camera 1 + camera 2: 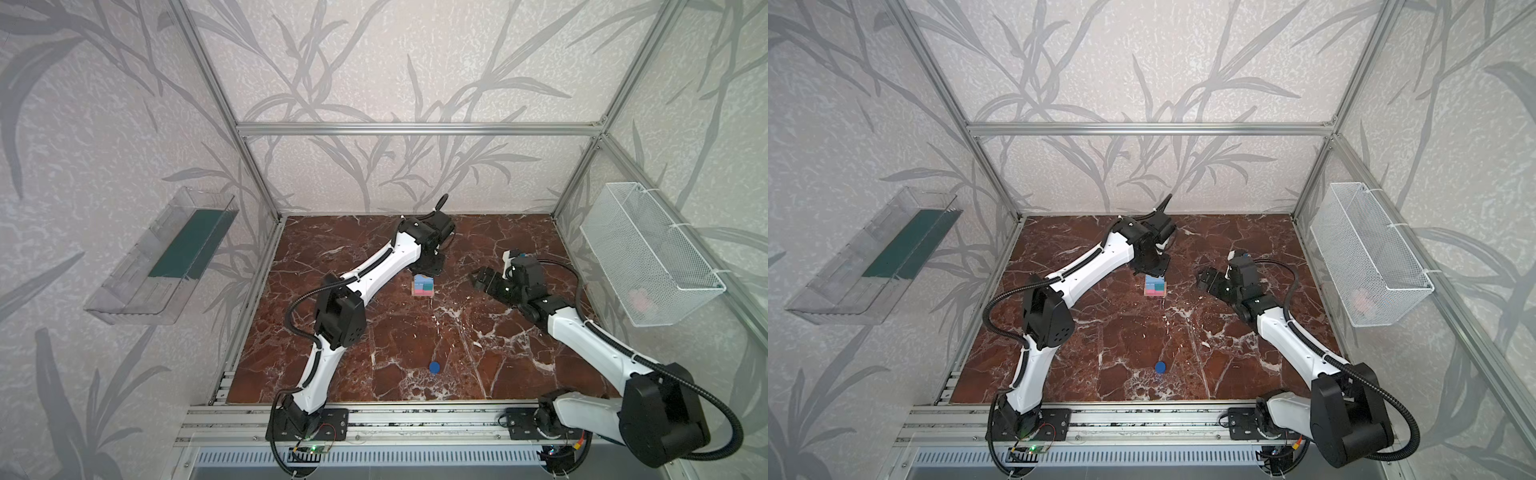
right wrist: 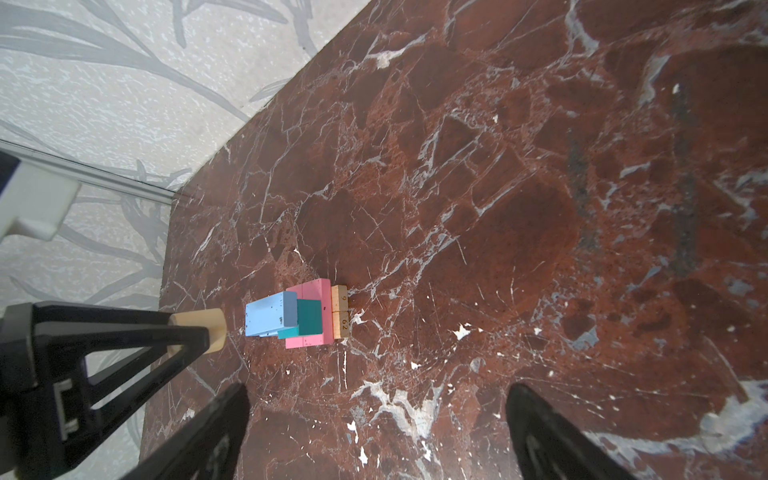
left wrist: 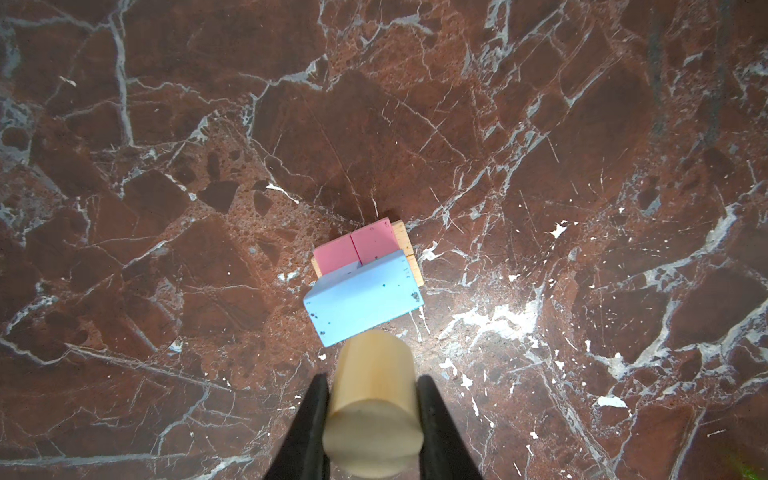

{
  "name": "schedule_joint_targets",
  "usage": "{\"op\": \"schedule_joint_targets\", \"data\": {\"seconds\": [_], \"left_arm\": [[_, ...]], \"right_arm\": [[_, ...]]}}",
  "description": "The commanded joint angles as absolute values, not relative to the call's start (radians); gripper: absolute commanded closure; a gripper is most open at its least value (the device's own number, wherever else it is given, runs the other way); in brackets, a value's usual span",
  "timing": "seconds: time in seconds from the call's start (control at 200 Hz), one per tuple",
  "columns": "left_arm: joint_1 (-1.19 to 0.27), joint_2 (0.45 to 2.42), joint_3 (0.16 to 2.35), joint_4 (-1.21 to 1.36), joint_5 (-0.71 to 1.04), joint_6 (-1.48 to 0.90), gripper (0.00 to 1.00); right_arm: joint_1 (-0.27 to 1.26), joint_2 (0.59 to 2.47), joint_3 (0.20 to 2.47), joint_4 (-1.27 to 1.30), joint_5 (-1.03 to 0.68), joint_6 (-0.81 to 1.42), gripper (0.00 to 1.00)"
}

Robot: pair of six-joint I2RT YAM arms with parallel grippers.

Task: Build the wood block tower
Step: 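Hold the beige cylinder with the left gripper above the light-blue block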

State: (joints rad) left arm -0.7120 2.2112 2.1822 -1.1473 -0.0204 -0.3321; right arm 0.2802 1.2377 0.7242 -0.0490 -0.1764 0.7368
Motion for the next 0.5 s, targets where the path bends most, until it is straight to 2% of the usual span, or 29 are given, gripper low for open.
{"op": "schedule_joint_targets", "data": {"seconds": [0.0, 0.495], "left_arm": [[-0.706, 2.243, 2.239, -1.199, -0.025, -0.312, 1.00], [-0.693, 2.293, 2.270, -1.229, -0.038, -0.319, 1.00]], "right_arm": [[0.275, 1.248, 0.717, -0.023, -0.187, 0.740, 0.04], [0.273, 1.268, 0.718, -0.011, -0.196, 0.744, 0.05]]}}
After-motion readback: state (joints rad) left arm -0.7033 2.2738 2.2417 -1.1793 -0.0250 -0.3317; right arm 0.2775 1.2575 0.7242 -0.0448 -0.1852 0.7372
